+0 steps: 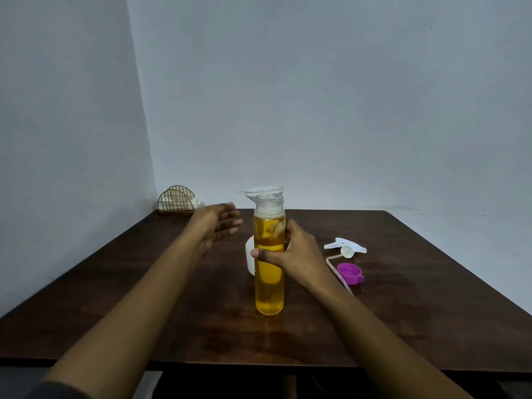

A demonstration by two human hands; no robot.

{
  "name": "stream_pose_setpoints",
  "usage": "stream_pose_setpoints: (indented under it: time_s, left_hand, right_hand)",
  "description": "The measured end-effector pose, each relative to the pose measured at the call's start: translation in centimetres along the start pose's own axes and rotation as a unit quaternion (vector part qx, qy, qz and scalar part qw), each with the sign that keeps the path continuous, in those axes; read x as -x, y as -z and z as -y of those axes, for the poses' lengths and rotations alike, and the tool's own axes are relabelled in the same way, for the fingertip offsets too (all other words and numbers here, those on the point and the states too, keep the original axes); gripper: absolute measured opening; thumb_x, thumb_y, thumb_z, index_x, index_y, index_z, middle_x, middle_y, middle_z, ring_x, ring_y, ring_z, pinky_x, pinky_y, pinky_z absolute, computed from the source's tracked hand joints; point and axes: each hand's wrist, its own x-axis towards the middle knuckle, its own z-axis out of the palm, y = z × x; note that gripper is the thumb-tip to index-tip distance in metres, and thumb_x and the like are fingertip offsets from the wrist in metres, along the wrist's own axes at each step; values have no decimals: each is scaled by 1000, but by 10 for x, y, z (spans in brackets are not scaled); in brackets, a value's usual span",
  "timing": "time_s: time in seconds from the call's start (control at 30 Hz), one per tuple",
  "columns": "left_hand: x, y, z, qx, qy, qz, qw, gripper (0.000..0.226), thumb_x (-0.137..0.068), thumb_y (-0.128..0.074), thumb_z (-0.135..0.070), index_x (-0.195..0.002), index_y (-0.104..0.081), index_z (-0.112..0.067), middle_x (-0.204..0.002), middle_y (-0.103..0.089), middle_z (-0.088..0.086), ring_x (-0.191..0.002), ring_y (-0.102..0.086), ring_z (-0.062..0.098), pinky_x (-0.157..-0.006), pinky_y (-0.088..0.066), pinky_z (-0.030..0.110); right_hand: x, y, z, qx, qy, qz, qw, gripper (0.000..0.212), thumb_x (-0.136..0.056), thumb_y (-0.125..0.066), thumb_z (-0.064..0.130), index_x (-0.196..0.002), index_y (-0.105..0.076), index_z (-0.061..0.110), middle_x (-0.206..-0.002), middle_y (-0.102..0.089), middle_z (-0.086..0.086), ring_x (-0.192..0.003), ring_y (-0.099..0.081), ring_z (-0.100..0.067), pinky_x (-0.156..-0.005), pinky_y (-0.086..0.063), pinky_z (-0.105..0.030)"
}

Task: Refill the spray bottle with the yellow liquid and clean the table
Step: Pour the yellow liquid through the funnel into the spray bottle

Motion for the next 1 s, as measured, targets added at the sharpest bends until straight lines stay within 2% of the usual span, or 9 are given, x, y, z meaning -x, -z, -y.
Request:
stream_pose_setpoints:
  time_s: [0.1, 0.3, 0.5, 0.8, 1.0]
  left_hand:
    - [-8, 0, -9, 5, 8, 18, 1000, 18, -93, -55, -19, -103, -62, -6, -89, -68, 8, -58, -71, 12, -49, -55, 22]
    - [-17, 4, -21, -34, 37, 52, 997, 25, -91, -58, -30, -94, -66, -6, -85, -70, 7, -58, -71, 12, -47, -54, 22]
    - [-28, -1, -31, -45, 47, 53, 996, 22, -88, -62, -28, -90, -69, -8, -66, -72, 0, -51, -67, 9, -43, -51, 19]
    - [-39, -6, -36, 0, 61, 49, 997, 7, -86, -64, -15, -85, -68, -10, -56, -68, -3, -40, -58, 3, -39, -48, 15]
    - [-43, -12, -40, -11, 57, 61, 996, 8, -85, -64, -14, -89, -69, -8, -58, -68, -4, -41, -58, 3, -40, -48, 15]
  right_hand:
    - [-6, 10, 4, 5, 4, 9, 1000, 58, -66, -82, 41, -114, -54, 24, -107, -63, 11, -96, -59, -6, -83, -49, -24]
    - [-32, 51, 24, -20, 15, -5, 1000, 57, -61, -83, 42, -110, -58, 26, -106, -69, 9, -98, -65, -9, -89, -54, -36]
    - [-69, 88, 32, -26, 22, -42, 999, 54, -62, -82, 37, -110, -59, 30, -103, -67, 11, -97, -66, -12, -87, -55, -43]
    - [-111, 99, 11, 5, 9, -62, 998, 53, -66, -81, 35, -113, -57, 30, -109, -64, 9, -103, -62, -12, -88, -53, -36]
    - [-123, 93, -8, 8, -1, -47, 999, 48, -66, -82, 32, -106, -56, 32, -99, -62, 18, -99, -61, -9, -84, -52, -32]
